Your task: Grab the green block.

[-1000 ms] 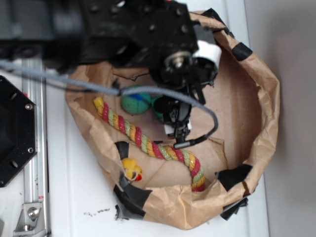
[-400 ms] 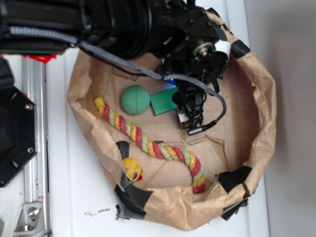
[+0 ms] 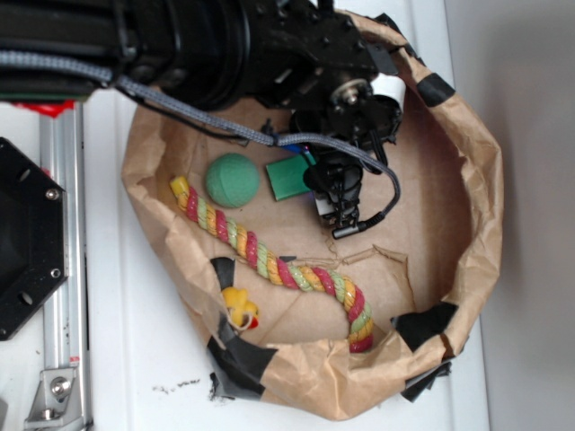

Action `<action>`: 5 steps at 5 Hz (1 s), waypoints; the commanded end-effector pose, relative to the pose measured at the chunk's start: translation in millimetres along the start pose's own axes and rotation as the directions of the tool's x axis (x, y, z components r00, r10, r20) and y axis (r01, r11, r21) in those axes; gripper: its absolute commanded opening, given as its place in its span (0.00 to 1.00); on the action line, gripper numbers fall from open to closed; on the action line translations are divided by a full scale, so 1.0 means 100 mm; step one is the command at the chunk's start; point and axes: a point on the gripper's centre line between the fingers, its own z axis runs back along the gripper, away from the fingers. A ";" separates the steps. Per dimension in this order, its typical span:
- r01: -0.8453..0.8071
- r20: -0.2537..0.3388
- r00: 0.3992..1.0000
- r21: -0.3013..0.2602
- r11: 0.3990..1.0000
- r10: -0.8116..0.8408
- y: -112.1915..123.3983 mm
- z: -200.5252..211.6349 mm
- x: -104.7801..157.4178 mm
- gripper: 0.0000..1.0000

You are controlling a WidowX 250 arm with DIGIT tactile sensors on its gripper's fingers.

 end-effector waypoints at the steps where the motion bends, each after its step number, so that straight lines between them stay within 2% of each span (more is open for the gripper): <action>1: 0.267 0.118 0.954 0.085 0.960 -0.276 -0.29 0.98 -0.08 0.00; 2: 0.286 0.130 0.945 0.109 0.952 -0.299 -0.38 1.48 -0.25 0.00; 3: 0.297 0.120 0.942 0.128 0.946 -0.312 -0.40 1.78 -0.21 0.00; 5: 0.304 0.108 0.942 0.133 0.943 -0.319 -0.39 1.78 -0.22 0.00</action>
